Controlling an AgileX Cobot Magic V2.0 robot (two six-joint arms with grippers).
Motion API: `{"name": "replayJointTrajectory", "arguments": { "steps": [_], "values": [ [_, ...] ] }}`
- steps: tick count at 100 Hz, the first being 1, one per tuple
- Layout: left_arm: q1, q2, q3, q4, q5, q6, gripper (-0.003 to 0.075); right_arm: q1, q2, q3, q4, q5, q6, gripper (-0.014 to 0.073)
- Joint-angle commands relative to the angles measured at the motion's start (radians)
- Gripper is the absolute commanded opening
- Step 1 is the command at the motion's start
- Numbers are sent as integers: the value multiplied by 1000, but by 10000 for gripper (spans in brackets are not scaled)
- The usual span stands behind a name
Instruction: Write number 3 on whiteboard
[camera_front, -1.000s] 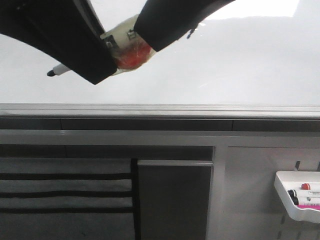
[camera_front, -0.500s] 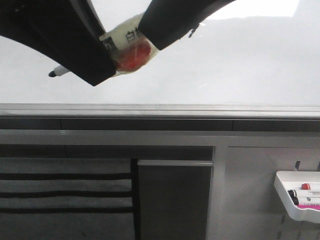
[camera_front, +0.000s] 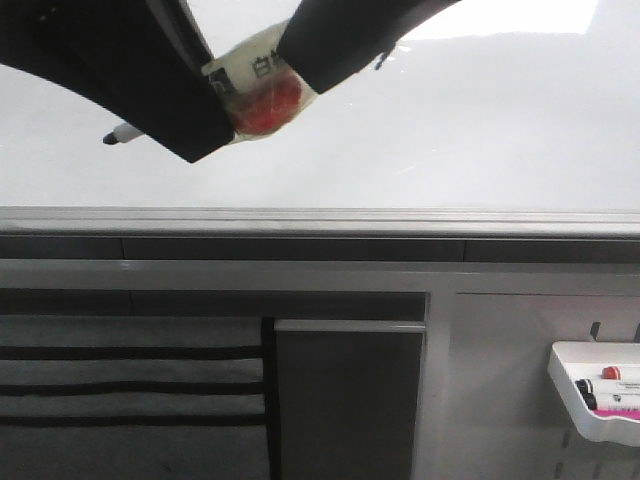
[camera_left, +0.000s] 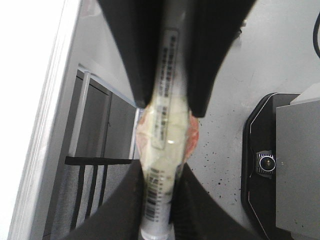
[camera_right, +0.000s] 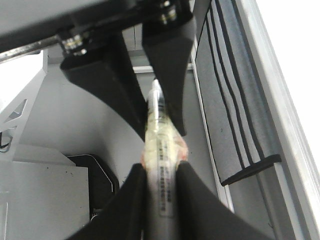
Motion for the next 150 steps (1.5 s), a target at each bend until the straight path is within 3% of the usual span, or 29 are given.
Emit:
{"name": "replayJointTrajectory", "arguments": {
  "steps": [1, 8, 13, 25, 35, 45, 58, 73, 84, 102, 115, 127, 135, 150],
  "values": [
    [1, -30, -33, -2, -69, -61, -20, 0, -21, -32, 18, -18, 4, 3],
    [1, -30, -33, -2, -69, -61, 4, 0, -21, -32, 18, -18, 4, 3],
    [1, -30, -33, -2, -69, -61, 67, 0, -21, -32, 18, -18, 4, 3],
    [1, -30, -33, 3, -69, -61, 340, 0, -21, -32, 16, -19, 4, 3],
    [5, -42, -33, 37, -57, -71, 453, 0, -34, -32, -13, -22, 4, 3],
    [31, -86, -33, 60, -48, -148, 442, -10, -71, -32, -101, -26, 44, 3],
    [98, -189, -29, 62, -40, -238, 417, -53, -155, -32, -230, -30, 199, 3],
    [199, -319, 39, 62, -52, -341, 417, -136, -242, -16, -420, -17, 563, 3],
    [273, -401, 148, 54, -126, -409, 417, -219, -291, 33, -458, -21, 773, 3],
    [323, -490, 294, 1, -291, -421, 417, -251, -320, 98, -454, -24, 799, 3],
    [323, -491, 312, 1, -308, -421, 417, -251, -318, 101, -454, 42, 799, 3],
    [323, -491, 312, 1, -307, -421, 417, -251, -303, 98, -378, -52, 799, 3],
    [323, -491, 312, 1, -307, -421, 417, -251, -265, 54, -359, -68, 799, 3],
    [323, -491, 312, 1, -307, -421, 417, -251, -113, -117, -364, 74, 799, 3]
  ]
}}
